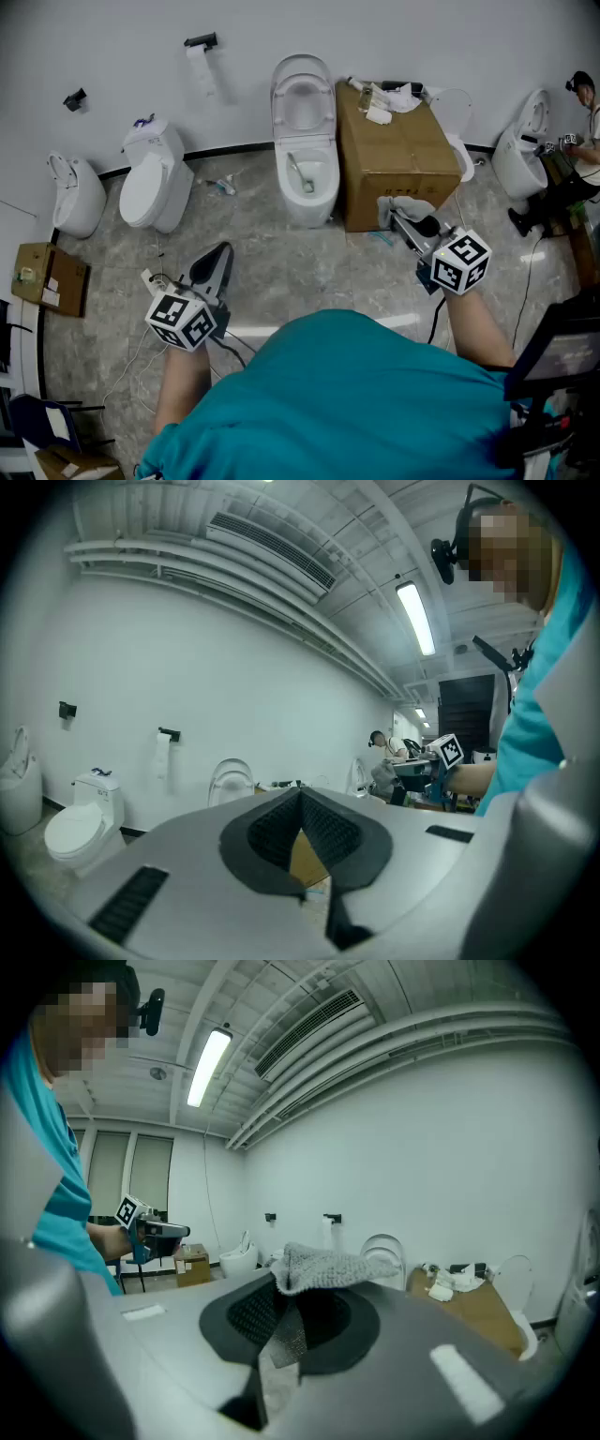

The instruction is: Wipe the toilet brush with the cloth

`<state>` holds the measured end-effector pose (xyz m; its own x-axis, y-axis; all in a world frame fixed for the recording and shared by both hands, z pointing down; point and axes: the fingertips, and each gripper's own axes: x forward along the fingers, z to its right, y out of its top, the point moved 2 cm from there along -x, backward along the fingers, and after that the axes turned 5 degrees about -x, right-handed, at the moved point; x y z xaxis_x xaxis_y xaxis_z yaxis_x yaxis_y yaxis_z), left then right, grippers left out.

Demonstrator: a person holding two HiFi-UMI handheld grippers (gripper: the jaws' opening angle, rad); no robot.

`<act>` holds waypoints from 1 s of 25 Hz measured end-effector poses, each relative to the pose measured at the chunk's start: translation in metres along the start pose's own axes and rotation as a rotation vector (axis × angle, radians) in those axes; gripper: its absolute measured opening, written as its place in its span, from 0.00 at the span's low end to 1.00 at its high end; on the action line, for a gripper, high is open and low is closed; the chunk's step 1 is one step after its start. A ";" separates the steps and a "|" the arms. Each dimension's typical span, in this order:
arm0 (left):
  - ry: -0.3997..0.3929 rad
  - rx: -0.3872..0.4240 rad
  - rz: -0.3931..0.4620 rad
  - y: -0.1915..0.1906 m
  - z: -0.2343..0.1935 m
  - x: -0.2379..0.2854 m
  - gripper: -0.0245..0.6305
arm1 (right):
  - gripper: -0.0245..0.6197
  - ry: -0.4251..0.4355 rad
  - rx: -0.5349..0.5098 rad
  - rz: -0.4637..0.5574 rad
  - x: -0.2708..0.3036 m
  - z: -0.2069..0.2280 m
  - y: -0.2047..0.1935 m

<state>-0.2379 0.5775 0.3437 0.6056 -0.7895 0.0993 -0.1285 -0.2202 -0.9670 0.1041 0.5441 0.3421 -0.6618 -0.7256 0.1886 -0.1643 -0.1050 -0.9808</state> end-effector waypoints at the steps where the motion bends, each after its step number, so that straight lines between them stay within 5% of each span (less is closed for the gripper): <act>1: 0.000 0.001 0.001 0.000 0.000 0.000 0.03 | 0.09 -0.001 -0.001 0.001 0.000 0.000 0.000; 25: -0.009 0.017 -0.005 -0.002 0.026 0.033 0.03 | 0.10 0.010 0.008 0.042 -0.020 0.030 -0.004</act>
<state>-0.1974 0.5671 0.3431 0.6131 -0.7833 0.1026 -0.1117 -0.2146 -0.9703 0.1393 0.5387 0.3407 -0.6751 -0.7228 0.1478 -0.1304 -0.0803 -0.9882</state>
